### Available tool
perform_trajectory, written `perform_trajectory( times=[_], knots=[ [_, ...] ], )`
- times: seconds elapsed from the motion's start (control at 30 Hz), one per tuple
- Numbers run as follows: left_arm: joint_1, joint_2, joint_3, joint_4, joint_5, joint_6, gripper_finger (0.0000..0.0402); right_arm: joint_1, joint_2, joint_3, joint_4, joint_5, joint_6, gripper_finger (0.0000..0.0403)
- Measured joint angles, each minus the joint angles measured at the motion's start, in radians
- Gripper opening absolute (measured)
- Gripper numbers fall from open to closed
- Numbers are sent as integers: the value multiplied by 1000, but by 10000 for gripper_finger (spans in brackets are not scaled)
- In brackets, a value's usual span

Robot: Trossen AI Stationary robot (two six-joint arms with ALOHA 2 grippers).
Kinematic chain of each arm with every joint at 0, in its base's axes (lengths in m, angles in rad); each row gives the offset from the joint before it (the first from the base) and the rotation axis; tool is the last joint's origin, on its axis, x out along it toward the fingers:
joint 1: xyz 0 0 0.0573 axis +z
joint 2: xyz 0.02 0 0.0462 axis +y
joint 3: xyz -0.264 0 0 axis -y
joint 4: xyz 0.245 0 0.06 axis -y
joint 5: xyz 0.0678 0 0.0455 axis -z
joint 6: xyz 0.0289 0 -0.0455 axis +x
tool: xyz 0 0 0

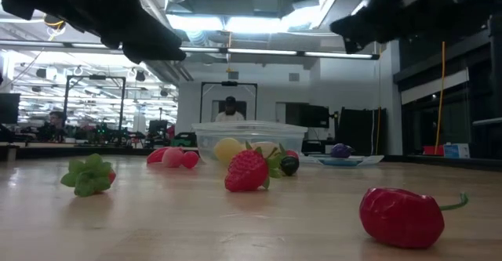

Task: Pick and placing Produce into tupperware
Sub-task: Put the middle red strawberry into the transparent container

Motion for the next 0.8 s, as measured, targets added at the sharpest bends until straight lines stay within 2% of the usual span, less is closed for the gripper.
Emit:
perform_trajectory(
  times=[0.17, 0.33, 0.47, 0.63, 0.8],
  knots=[
    [12, 0, 0, 32, 96, 0, 225, 55, -18, -70, 87, 0, 17, 3],
    [23, 1, 0, 57, 195, 3, 225, 110, -12, -83, 123, 0, 15, 3],
    [23, 29, 3, 60, 206, -32, 222, 140, -7, -84, 136, 0, 12, 4],
    [23, 120, 73, 49, 204, -27, 214, 149, -7, -84, 136, 0, 12, 6],
    [22, 241, 207, -122, 206, -22, 207, 149, -7, -84, 135, 1, 12, 6]
  ],
)
